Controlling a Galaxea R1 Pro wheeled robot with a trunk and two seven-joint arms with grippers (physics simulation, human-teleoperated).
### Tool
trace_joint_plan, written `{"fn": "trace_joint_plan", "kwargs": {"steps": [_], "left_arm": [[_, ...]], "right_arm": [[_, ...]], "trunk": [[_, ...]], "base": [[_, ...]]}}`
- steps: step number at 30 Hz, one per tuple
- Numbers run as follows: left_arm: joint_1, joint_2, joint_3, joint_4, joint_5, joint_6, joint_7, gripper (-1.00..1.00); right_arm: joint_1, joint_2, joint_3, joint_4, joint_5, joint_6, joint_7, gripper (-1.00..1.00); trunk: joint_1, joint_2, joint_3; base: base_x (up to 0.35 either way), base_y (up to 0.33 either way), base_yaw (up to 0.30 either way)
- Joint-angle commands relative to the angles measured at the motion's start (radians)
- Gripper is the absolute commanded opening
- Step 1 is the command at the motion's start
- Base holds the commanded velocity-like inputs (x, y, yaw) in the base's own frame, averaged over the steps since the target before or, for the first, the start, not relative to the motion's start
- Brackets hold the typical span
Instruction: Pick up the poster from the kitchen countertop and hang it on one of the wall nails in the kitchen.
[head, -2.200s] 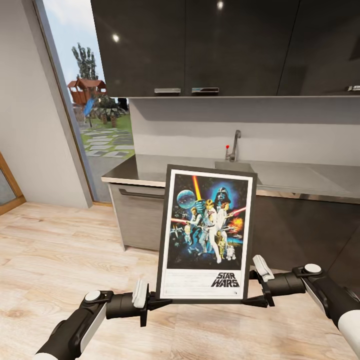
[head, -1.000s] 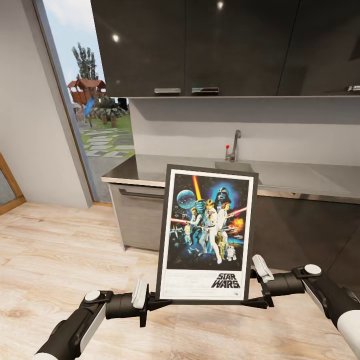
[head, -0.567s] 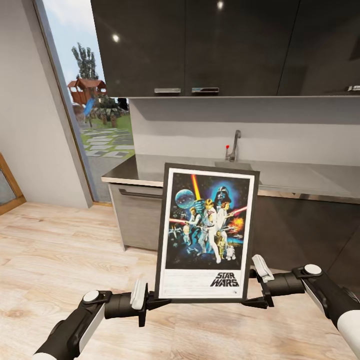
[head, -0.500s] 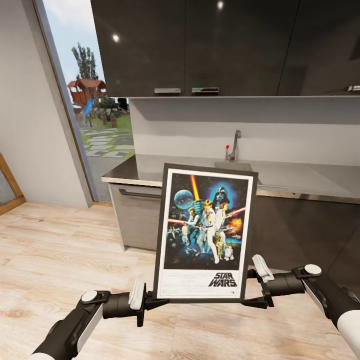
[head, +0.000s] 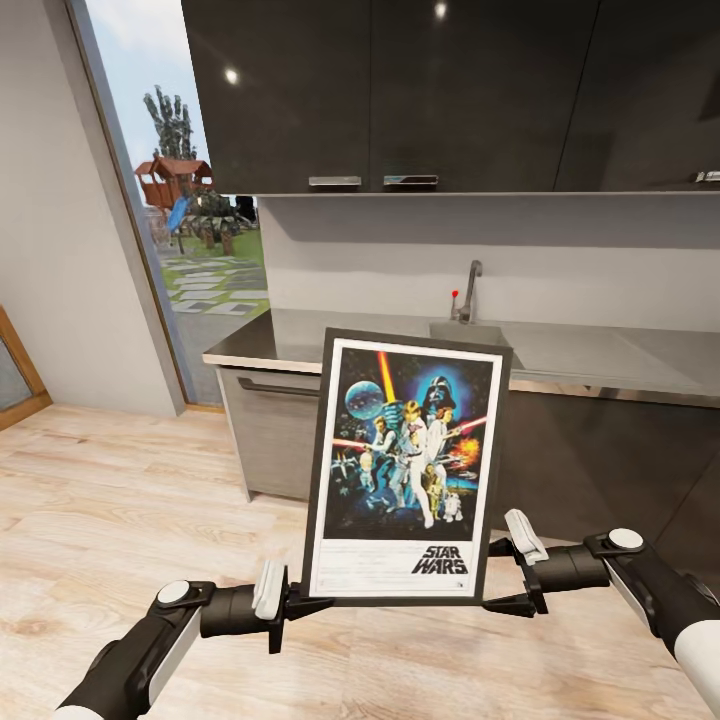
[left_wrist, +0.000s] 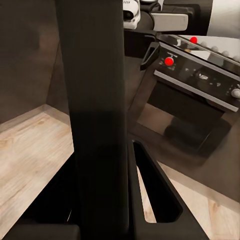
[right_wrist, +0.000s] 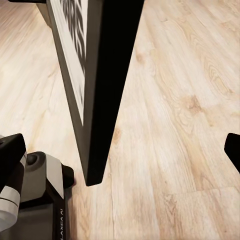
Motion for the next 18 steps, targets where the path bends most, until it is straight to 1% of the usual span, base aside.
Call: {"fn": "trace_joint_plan", "kwargs": {"steps": [1, 18], "left_arm": [[-0.001, 0.001, -0.004, 0.0, 0.006, -0.005, 0.002, -1.0], [-0.001, 0.001, -0.007, 0.001, 0.006, -0.005, 0.002, -1.0]], "right_arm": [[-0.001, -0.002, 0.007, 0.001, -0.008, -0.009, -0.001, 1.0], [-0.001, -0.002, 0.007, 0.001, -0.008, -0.009, -0.001, 1.0]], "trunk": [[0.0, -0.001, -0.001], [0.0, -0.001, -0.001]], "base": [[0.0, 0.0, 0.0], [0.0, 0.0, 0.0]]}}
